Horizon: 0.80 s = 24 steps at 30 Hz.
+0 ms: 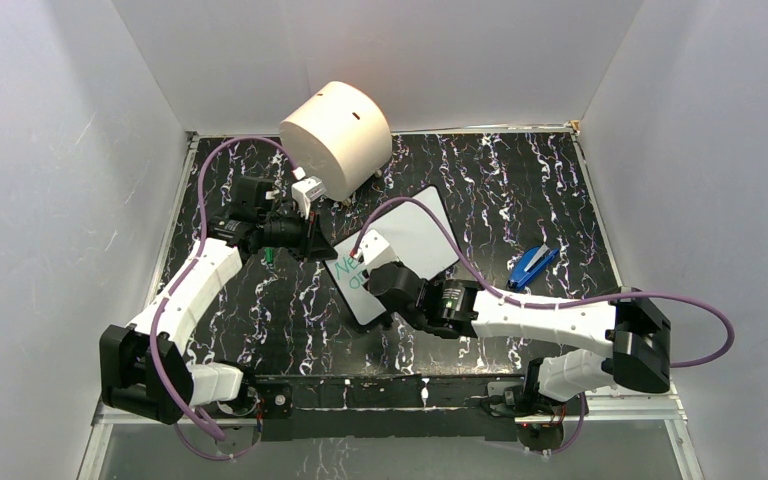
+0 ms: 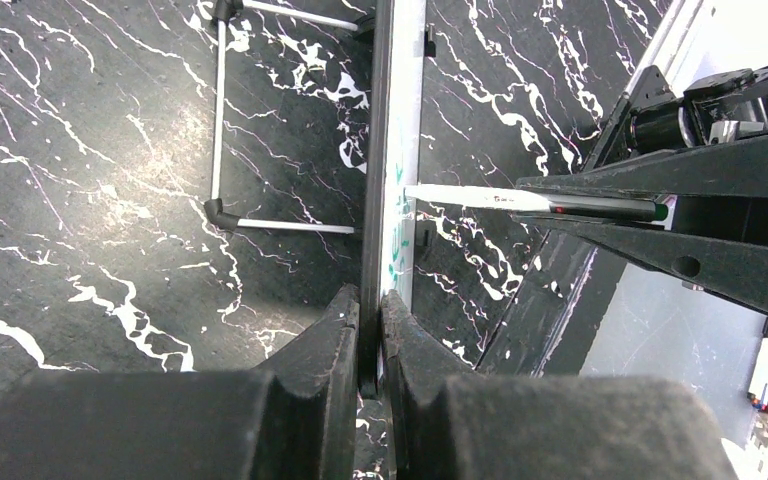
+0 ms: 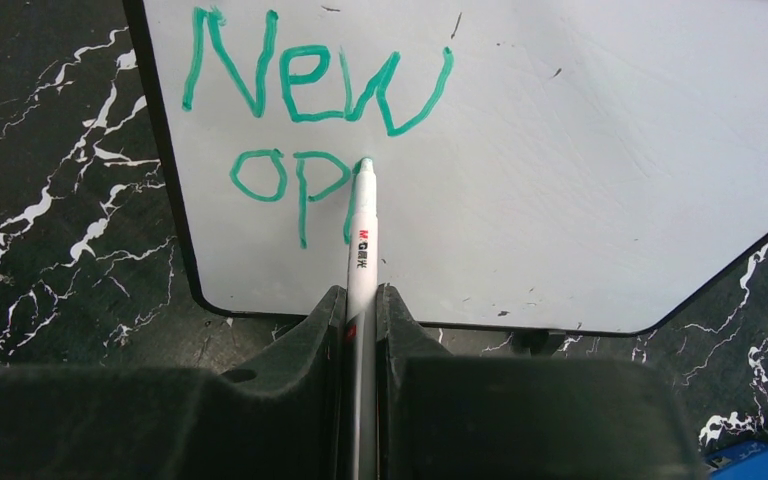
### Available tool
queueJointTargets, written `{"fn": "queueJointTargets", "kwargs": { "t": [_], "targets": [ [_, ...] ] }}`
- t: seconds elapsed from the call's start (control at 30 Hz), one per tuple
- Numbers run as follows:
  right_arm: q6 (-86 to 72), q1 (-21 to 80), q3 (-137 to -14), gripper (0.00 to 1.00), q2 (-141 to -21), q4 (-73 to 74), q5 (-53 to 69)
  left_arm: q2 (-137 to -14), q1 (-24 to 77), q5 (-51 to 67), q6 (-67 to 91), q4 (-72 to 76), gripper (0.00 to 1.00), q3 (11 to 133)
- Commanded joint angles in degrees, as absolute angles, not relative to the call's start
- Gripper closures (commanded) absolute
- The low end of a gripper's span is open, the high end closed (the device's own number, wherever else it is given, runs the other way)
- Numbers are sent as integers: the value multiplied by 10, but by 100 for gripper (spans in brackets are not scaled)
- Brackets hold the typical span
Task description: Write a sentence on the whiteboard
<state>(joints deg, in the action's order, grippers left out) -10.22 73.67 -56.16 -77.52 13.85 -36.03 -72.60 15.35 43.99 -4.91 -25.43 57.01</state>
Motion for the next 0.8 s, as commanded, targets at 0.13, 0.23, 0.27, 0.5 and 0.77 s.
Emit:
{"fn": "queueJointTargets", "kwargs": {
  "t": [0.13,0.23,0.27,0.5,0.77],
  "targets": [
    [-112,721,-582,100,-782,132,-389,-716,153,408,-71,-267,100,565],
    [-123,721,-585,100,-786,149,-402,-715,153,405,-71,-267,100,563],
    [-125,720,-584,100,-785,150,-402,-713,153,403,-70,-267,100,561],
    [-133,720,-578,100,-784,163,-400,-716,153,404,-71,-267,100,563],
    [-137,721,-568,100,-782,159,-357,-722,153,409,-71,-271,100,567]
  ]
}}
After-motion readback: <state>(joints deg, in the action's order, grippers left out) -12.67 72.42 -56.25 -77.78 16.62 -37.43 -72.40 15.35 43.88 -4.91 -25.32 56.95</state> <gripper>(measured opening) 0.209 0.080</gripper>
